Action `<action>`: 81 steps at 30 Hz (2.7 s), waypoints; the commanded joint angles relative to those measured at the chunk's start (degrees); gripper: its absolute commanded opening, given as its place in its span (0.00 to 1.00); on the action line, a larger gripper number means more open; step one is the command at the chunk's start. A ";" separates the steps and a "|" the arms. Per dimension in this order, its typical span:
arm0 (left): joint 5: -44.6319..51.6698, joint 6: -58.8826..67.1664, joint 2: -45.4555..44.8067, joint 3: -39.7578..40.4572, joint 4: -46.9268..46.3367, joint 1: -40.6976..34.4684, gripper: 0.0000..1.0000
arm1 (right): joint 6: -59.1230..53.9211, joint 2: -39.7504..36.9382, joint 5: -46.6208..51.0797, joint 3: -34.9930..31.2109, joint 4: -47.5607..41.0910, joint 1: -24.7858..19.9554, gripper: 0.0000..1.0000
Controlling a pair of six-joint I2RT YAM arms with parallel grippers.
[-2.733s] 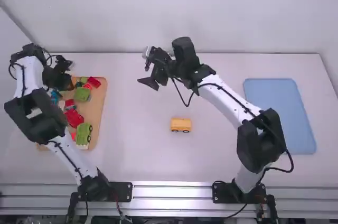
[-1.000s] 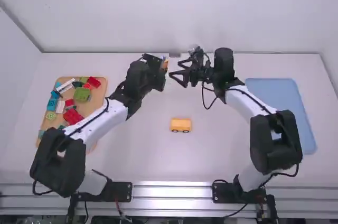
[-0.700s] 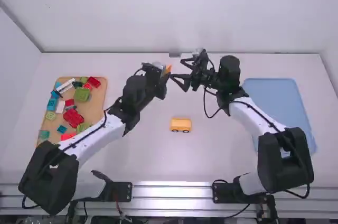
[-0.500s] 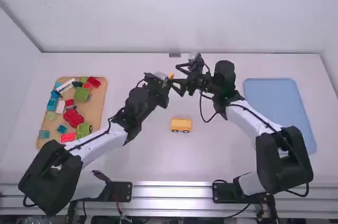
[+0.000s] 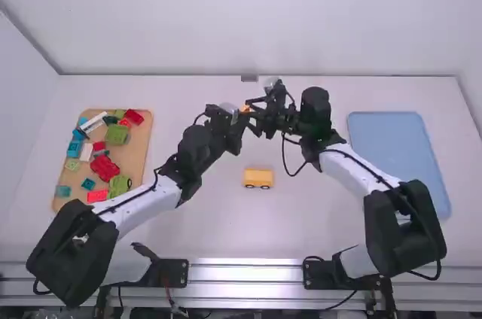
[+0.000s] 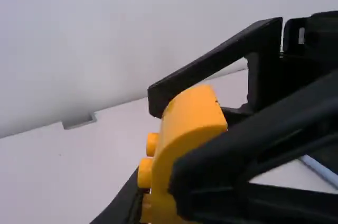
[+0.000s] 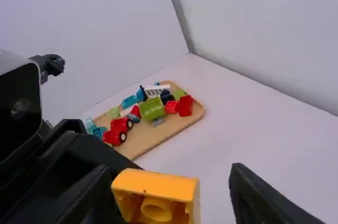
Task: Assemble lego blocks to make yellow taxi
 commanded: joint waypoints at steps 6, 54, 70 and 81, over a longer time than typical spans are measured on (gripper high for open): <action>0.87 -0.55 -1.44 -0.02 0.81 0.07 0.03 | -0.98 -0.59 -0.57 -0.17 -0.33 1.27 0.34; 69.99 6.34 5.70 9.49 -4.74 15.98 0.70 | -7.87 -0.59 -31.93 2.56 5.95 -4.81 0.10; 68.11 6.40 5.70 9.49 -4.72 15.39 0.26 | -8.72 -0.59 -27.96 2.54 4.63 -3.06 0.09; 68.06 14.67 5.68 9.49 -11.98 19.61 0.02 | -8.76 -0.59 -27.74 2.54 4.66 -5.90 0.99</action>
